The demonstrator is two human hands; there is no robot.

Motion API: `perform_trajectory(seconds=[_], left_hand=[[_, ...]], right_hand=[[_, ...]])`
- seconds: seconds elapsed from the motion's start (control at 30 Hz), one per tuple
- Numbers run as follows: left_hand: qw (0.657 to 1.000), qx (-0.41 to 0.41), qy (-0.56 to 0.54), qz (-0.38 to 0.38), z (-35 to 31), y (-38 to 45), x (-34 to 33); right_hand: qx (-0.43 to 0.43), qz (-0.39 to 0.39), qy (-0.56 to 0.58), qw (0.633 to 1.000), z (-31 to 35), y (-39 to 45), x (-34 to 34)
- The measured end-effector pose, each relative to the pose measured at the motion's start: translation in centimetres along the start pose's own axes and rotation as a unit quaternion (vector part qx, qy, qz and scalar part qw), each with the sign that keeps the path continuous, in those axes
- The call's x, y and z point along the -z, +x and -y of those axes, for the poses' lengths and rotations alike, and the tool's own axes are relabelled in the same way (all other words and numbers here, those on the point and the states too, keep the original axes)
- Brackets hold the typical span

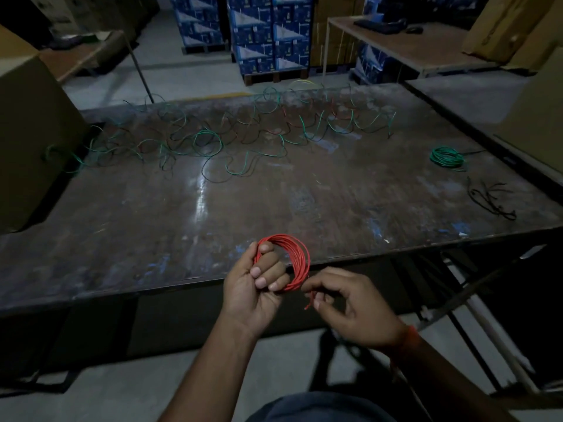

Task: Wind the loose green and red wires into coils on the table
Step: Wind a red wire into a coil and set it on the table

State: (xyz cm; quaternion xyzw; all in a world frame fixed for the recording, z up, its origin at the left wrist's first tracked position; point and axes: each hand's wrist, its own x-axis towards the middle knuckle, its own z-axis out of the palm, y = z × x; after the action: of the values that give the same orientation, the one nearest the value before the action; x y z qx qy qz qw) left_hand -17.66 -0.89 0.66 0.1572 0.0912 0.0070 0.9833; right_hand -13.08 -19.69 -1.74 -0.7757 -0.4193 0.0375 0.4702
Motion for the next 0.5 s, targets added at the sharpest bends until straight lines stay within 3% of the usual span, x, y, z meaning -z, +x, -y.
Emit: perform_trajectory(seconds=[0.13, 0.33, 0.5], left_hand=[[1.000, -0.003, 0.008, -0.003, -0.8, 0.1, 0.5], [0.999, -0.001, 0.047, -0.012, -0.3, 1.9, 0.6], [0.995, 0.005, 0.098, -0.001, 1.5, 5.7, -0.7]], right_hand=[[0.040, -0.056, -0.072, 0.995, 0.3, -0.3, -1.5], [0.026, -0.139, -0.117, 0.983, 0.1, -0.1, -1.8], [-0.013, -0.209, -0.083, 0.974, -0.6, 1.8, -0.3]])
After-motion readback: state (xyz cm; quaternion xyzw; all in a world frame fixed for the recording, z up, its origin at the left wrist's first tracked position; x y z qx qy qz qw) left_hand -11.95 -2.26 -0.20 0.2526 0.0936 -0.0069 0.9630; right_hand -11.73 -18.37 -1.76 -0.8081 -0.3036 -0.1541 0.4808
